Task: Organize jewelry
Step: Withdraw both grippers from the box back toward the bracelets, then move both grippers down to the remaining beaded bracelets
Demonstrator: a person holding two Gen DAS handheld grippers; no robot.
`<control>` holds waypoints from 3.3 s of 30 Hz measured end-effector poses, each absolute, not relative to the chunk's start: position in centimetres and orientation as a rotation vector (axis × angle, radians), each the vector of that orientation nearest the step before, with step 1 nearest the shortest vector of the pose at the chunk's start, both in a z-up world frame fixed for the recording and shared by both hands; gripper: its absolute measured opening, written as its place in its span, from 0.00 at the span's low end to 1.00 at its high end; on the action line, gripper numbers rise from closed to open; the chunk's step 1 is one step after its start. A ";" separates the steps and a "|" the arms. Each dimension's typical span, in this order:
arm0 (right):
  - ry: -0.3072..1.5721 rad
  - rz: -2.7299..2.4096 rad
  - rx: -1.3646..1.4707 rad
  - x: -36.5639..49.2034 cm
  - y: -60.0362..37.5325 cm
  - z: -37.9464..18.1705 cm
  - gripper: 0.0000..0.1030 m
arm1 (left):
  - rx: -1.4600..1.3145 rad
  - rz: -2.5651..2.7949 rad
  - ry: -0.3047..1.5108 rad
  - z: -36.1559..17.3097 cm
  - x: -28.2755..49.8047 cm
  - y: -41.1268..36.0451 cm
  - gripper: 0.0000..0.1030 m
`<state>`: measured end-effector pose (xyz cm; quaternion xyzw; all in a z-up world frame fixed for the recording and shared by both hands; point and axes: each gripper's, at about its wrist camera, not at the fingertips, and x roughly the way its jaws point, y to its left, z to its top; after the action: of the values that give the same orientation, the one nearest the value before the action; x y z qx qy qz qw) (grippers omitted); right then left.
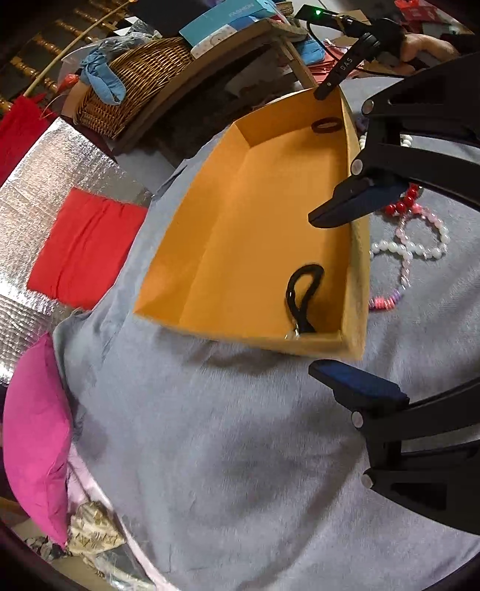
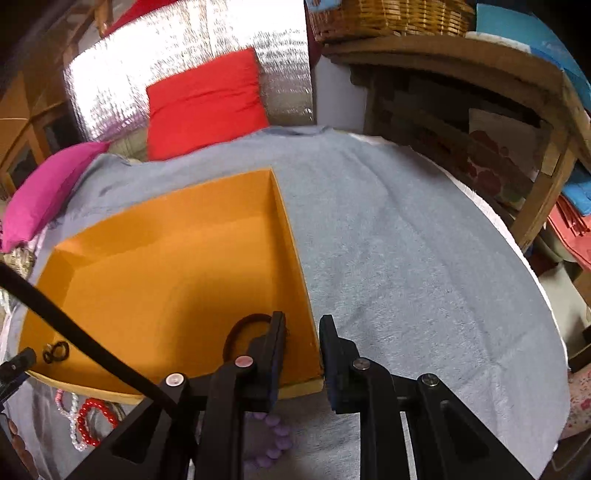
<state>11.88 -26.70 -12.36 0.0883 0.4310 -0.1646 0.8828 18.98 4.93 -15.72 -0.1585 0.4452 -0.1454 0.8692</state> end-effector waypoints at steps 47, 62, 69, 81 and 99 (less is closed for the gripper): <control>0.946 -0.020 0.257 -0.7 -23.4 -9.9 0.41 | 0.061 -0.298 0.791 -13.7 5.3 4.3 0.83; 1.032 0.106 0.291 3.9 -23.3 -12.8 0.25 | 0.044 -0.284 0.902 -15.4 9.3 1.6 0.83; 1.073 0.261 0.441 5.2 -20.0 -13.7 0.26 | 0.022 -0.234 0.954 -16.9 11.4 2.7 0.65; 1.031 0.103 0.484 9.2 -20.4 -14.9 0.26 | -0.061 -0.289 1.006 -17.0 16.3 2.7 0.63; 0.950 0.227 0.351 10.3 -17.5 -13.0 0.28 | -0.101 -0.287 0.928 -15.4 17.4 3.3 0.63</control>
<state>10.29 -17.50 -12.97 0.1679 0.4539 0.1086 0.8683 17.38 3.26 -15.44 -0.0485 0.4459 -0.1380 0.8831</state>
